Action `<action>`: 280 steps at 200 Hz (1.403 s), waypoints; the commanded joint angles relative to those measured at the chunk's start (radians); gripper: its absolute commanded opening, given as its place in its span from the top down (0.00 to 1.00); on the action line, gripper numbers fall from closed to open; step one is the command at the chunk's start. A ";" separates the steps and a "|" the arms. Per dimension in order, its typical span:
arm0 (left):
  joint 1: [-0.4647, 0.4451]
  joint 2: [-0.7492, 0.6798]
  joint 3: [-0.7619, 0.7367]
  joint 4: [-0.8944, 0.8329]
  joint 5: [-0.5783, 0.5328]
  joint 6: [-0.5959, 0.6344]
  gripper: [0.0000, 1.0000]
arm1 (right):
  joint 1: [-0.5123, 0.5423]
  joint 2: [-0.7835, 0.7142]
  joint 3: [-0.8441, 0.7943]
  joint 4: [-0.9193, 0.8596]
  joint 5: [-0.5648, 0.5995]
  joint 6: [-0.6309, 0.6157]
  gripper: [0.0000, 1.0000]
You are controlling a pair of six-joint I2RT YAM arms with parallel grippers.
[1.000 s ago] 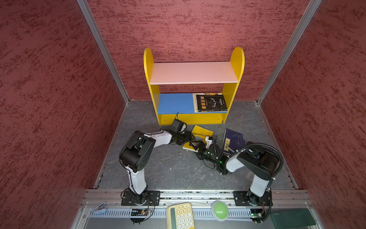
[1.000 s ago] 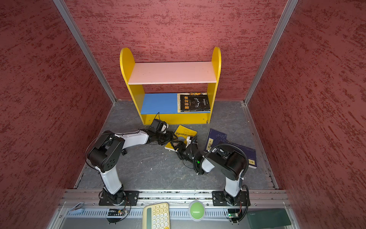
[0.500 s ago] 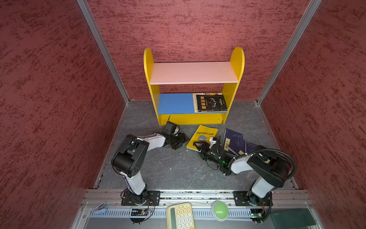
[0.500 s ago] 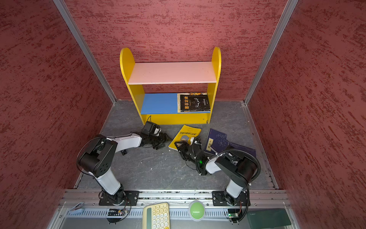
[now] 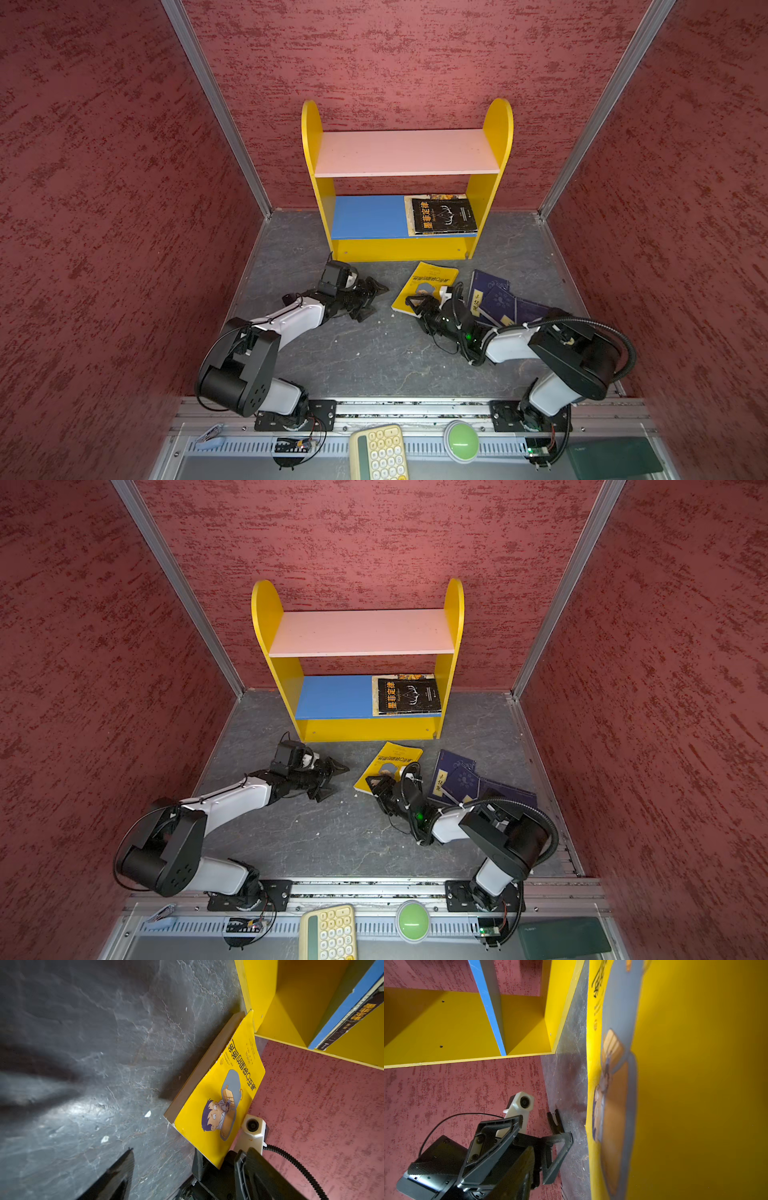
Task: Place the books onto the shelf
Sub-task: 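Lift the yellow cartoon book upright with both grippers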
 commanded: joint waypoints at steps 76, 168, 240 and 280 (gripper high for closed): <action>-0.086 0.081 0.024 0.290 -0.001 -0.271 0.21 | -0.007 -0.018 0.150 0.059 -0.064 -0.025 0.78; -0.081 0.094 -0.013 0.632 -0.033 -0.303 0.78 | -0.008 -0.059 0.122 0.074 -0.080 -0.002 0.77; -0.061 -0.013 -0.019 0.624 -0.020 -0.247 1.00 | -0.013 -0.084 0.096 0.065 -0.068 0.003 0.50; -0.012 -0.164 0.023 0.355 0.018 -0.144 1.00 | -0.034 -0.193 0.033 -0.010 -0.049 -0.015 0.14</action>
